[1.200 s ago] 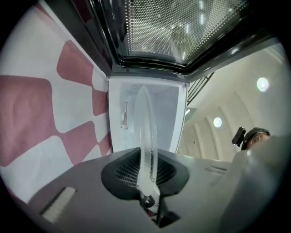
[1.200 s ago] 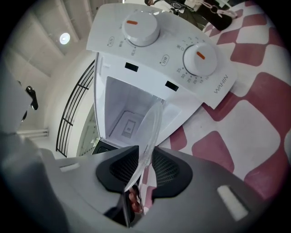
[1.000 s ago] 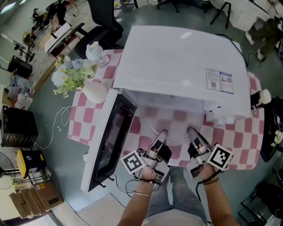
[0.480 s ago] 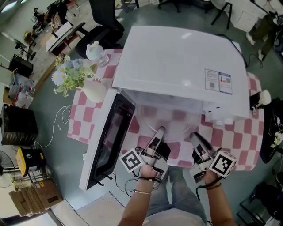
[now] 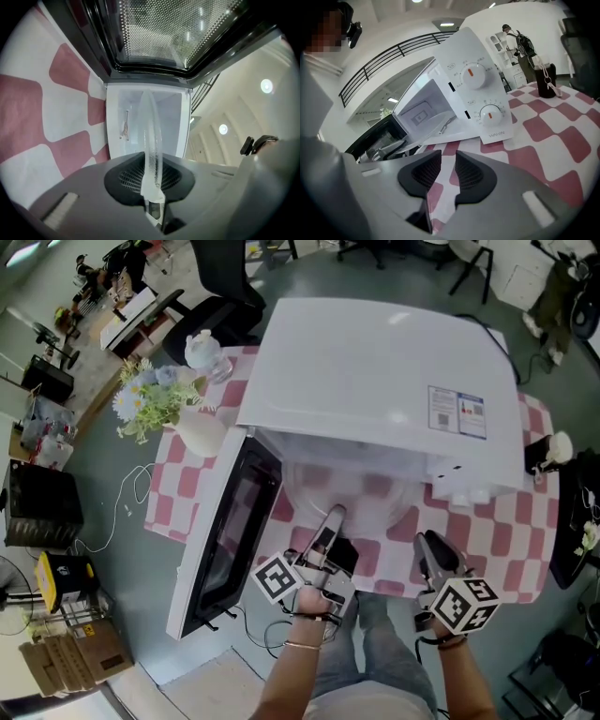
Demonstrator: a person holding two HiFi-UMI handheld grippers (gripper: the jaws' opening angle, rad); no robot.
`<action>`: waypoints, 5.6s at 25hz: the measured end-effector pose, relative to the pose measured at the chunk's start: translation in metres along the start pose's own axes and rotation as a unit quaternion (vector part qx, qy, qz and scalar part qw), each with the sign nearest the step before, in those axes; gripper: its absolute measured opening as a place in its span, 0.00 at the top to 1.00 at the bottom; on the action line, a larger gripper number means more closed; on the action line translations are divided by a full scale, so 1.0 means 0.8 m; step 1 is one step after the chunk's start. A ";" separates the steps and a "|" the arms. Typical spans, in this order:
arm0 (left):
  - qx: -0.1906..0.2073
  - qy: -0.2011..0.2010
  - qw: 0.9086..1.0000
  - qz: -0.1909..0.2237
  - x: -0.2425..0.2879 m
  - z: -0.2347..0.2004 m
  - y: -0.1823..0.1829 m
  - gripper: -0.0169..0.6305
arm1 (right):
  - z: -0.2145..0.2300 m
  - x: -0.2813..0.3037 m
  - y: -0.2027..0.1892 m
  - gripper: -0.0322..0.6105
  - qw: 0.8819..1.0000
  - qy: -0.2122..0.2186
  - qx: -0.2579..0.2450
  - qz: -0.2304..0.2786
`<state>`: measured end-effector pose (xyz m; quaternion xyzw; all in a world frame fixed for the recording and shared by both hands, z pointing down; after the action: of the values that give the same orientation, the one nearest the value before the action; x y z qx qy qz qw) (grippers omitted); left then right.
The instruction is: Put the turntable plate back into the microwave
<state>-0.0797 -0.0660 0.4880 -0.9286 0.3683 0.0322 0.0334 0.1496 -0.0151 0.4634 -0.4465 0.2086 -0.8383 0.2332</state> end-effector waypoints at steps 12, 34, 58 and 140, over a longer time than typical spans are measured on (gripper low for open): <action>0.008 0.006 1.000 0.000 0.004 0.000 0.003 0.92 | 0.013 -0.005 -0.008 0.93 0.995 -0.096 -0.014 -0.002; -0.004 0.017 1.000 0.006 0.044 -0.015 0.044 0.92 | 0.027 -0.016 -0.030 0.94 0.994 -0.111 0.013 -0.005; -0.007 0.030 0.999 0.014 0.097 -0.022 0.067 0.92 | 0.045 -0.016 -0.029 0.94 0.991 -0.130 0.003 -0.022; 0.041 0.240 0.970 -0.024 0.162 -0.027 0.111 0.71 | 0.048 0.005 -0.017 0.93 0.994 -0.097 0.035 -0.039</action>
<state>-0.0462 -0.2207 0.4953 -0.9157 0.3439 -0.2073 -0.0166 0.1777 -0.0122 0.4934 -0.5248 0.1378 -0.8064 0.2353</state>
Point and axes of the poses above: the fingertips, and each gripper's own axes: x forward along the fingers, z to its right, y out of its top, the point moved 6 cm from there along -x, backward along the fingers, and after that the axes turned 14 degrees about -z, right-handed, at the moved point
